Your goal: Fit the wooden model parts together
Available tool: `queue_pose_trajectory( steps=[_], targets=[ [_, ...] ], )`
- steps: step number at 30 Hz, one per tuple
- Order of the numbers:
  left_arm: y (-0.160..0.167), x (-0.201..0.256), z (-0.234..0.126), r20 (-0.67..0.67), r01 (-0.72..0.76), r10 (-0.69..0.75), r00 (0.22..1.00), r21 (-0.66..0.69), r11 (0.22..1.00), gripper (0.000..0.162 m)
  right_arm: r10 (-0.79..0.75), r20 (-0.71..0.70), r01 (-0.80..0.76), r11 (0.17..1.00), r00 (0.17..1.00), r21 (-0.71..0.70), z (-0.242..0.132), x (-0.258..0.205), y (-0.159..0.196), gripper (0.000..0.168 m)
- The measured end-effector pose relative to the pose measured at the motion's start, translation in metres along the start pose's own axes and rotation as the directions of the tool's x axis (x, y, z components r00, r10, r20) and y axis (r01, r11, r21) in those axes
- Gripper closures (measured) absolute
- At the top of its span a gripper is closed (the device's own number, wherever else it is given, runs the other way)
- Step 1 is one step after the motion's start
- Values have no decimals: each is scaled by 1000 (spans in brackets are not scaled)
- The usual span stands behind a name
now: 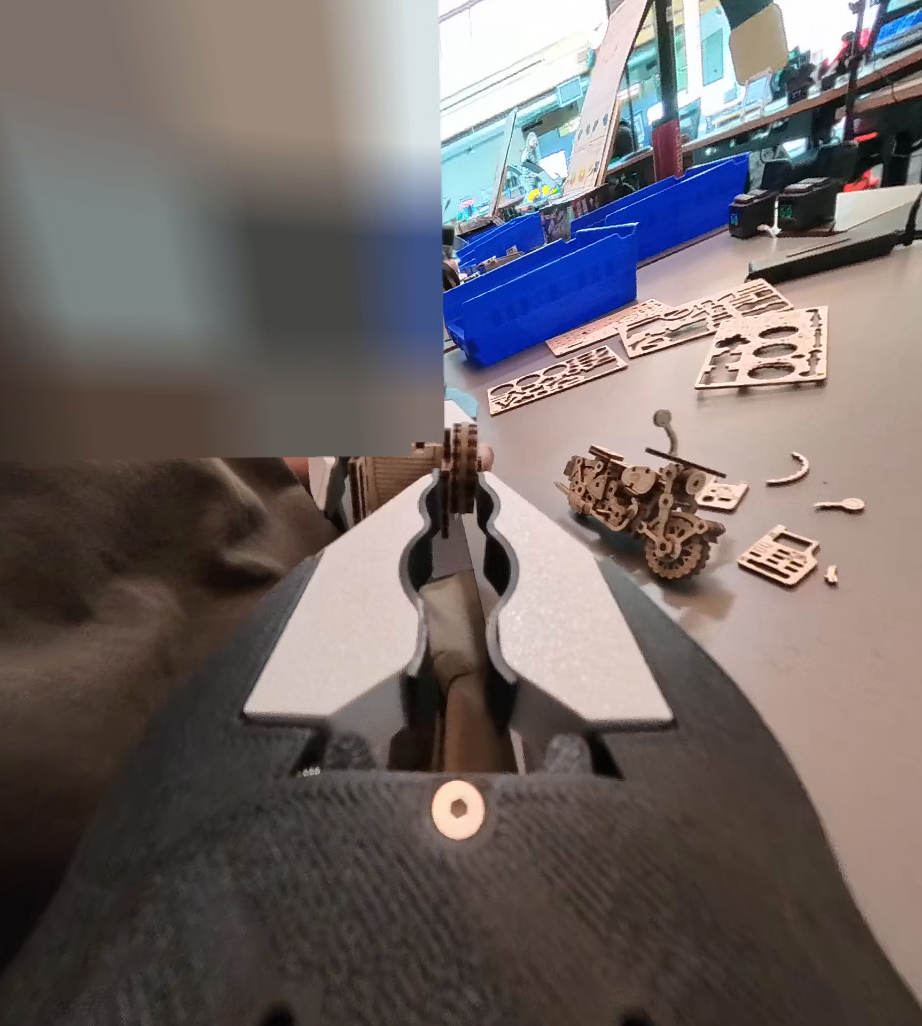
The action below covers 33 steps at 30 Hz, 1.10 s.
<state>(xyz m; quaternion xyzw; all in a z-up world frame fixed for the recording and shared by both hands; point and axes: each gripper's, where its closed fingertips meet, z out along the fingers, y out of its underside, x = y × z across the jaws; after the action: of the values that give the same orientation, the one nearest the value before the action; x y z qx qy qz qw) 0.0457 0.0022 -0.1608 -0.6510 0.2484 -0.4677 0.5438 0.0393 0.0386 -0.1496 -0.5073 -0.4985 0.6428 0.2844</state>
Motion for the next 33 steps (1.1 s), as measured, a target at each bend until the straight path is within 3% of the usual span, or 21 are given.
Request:
queue_pose_trajectory(
  steps=[14,17,23,33],
  targets=[
    [0,-5,-1,17,25,-25,1000,0,1000,110,25,-8,-25,1000,1000,-13,2,3,4,158],
    [2,2,-1,-38,44,-44,998,-17,999,128,16,-5,-16,1000,1000,-15,2,2,4,158],
    [-7,2,-7,-81,105,-102,991,34,994,137,-22,-2,22,1000,1000,-5,1,0,2,158],
    [-12,-7,-9,-39,115,-113,993,72,991,120,-93,50,93,996,994,3,1,-11,3,158]
  ],
)
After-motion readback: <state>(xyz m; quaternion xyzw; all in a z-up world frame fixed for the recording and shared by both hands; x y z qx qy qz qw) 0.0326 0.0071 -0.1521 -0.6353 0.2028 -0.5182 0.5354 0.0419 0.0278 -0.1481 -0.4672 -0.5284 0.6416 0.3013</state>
